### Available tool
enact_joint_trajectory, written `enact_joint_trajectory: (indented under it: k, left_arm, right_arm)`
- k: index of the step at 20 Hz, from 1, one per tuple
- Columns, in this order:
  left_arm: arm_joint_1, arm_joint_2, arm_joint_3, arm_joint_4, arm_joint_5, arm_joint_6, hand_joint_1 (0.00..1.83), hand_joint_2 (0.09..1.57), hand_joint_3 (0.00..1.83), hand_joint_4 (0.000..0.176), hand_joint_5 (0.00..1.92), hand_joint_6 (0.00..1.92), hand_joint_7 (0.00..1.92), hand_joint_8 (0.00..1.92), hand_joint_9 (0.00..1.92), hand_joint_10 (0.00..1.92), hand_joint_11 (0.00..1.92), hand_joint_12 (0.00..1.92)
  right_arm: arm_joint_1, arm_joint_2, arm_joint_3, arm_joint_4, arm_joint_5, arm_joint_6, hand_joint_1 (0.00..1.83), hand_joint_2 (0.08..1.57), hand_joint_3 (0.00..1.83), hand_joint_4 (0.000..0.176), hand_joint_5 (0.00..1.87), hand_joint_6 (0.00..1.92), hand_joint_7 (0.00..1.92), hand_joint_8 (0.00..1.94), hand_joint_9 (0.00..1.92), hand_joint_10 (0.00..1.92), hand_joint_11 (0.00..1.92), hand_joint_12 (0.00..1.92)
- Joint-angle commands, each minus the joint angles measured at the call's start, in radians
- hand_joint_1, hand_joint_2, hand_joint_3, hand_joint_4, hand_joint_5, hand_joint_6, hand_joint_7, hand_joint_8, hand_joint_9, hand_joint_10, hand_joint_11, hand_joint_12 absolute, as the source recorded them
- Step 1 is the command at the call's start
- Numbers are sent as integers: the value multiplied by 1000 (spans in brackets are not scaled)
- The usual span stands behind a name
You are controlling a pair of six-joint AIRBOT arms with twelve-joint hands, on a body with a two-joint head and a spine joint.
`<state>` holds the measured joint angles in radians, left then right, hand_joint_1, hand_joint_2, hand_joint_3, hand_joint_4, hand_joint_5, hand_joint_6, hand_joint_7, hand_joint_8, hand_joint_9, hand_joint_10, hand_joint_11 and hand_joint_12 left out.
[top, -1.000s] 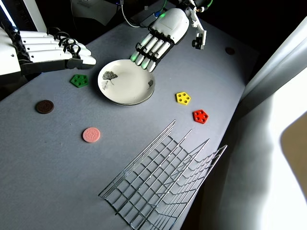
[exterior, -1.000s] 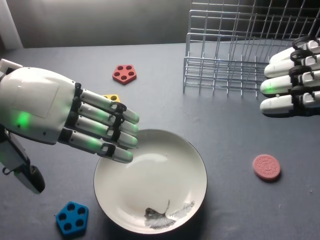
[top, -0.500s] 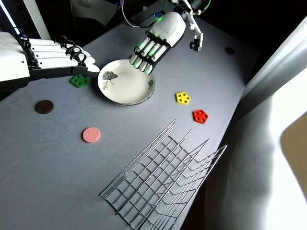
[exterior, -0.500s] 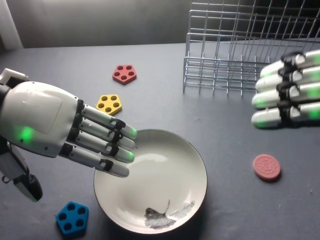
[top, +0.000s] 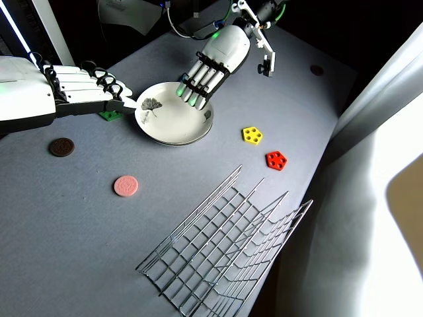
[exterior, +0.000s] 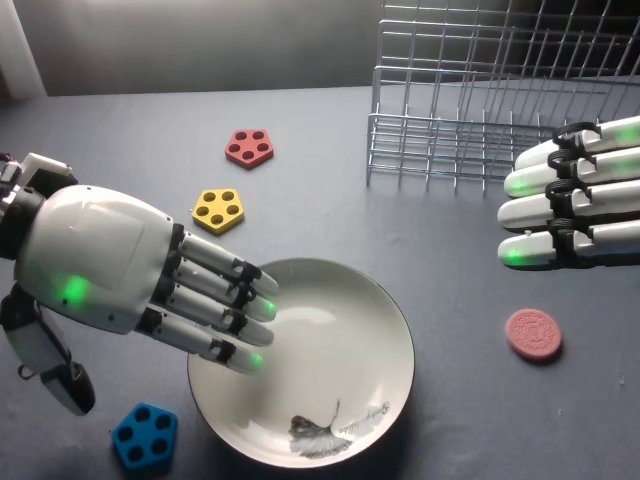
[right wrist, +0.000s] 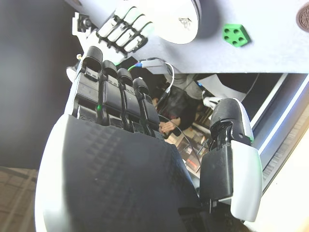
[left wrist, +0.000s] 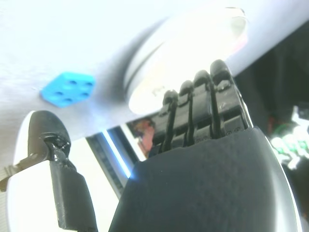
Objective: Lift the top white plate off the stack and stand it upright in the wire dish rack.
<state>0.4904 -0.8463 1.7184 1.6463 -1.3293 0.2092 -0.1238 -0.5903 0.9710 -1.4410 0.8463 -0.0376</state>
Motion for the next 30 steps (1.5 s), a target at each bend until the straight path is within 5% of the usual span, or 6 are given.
enact_joint_trajectory:
  k: [1, 8, 22, 25, 30]
  left_arm:
    - [-14, -3, -10, -70, -44, 6, 498, 938, 0, 0, 48, 4, 68, 5, 67, 4, 0, 276]
    - [3, -16, -12, -51, -18, 18, 523, 928, 3, 0, 60, 2, 73, 3, 76, 4, 0, 315]
    - [42, -57, 32, -25, 9, 36, 548, 944, 5, 0, 26, 1, 40, 1, 55, 2, 0, 291]
    - [42, -61, 32, -26, 6, 36, 543, 947, 1, 0, 22, 1, 27, 1, 32, 0, 0, 231]
    - [43, -70, 22, -38, 12, 36, 567, 922, 0, 0, 55, 3, 69, 4, 82, 5, 0, 349]
  right_arm:
    - [0, 5, 1, 77, 18, -26, 405, 1138, 2, 0, 37, 3, 4, 1, 20, 3, 0, 276]
    - [-25, -25, 20, 121, -6, -43, 421, 1145, 3, 0, 45, 0, 5, 1, 8, 1, 0, 207]
    - [-59, -59, 49, 177, -8, -98, 490, 1113, 0, 0, 63, 4, 44, 3, 73, 2, 0, 364]
    - [-79, -73, 48, 193, -9, -179, 536, 1092, 0, 0, 71, 3, 50, 2, 90, 4, 0, 384]
    - [-102, -100, 72, 203, -28, -185, 503, 1110, 1, 0, 82, 5, 51, 2, 75, 1, 0, 398]
